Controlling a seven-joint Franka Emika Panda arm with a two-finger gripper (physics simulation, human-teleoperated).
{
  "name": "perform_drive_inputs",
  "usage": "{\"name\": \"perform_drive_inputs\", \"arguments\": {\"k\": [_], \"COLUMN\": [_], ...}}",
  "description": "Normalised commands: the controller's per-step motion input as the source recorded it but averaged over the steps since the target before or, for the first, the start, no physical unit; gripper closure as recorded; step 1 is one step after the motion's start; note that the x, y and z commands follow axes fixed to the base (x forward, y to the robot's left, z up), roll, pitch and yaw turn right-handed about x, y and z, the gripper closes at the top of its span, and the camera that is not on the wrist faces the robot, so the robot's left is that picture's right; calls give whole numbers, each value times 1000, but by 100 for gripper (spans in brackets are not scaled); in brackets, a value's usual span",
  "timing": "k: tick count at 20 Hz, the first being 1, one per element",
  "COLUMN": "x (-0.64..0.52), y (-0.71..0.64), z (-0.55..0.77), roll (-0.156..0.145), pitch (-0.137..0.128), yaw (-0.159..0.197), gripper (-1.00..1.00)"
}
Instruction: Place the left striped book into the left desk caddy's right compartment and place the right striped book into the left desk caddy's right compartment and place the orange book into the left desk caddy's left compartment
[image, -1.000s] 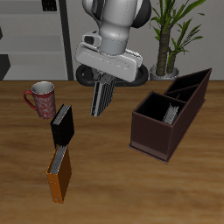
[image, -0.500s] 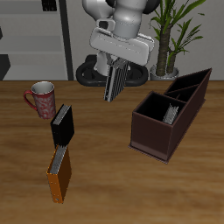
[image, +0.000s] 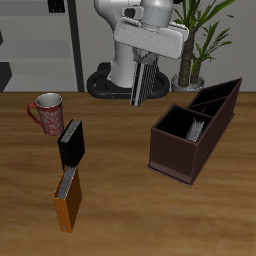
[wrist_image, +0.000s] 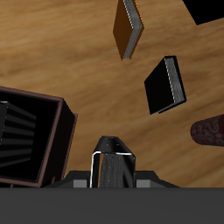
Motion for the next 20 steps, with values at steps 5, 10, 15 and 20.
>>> {"name": "perform_drive_inputs", "arguments": {"k": [5,10,15,20], "x": [58,128,111,160], "y": [255,215,233,174], "z": [243,256,247,91], "roll": [-16,-18,-12,2], "pitch": [16,1,1,14], "yaw": [-44,-19,-24,-8], "gripper": [100,100,100,100]}}
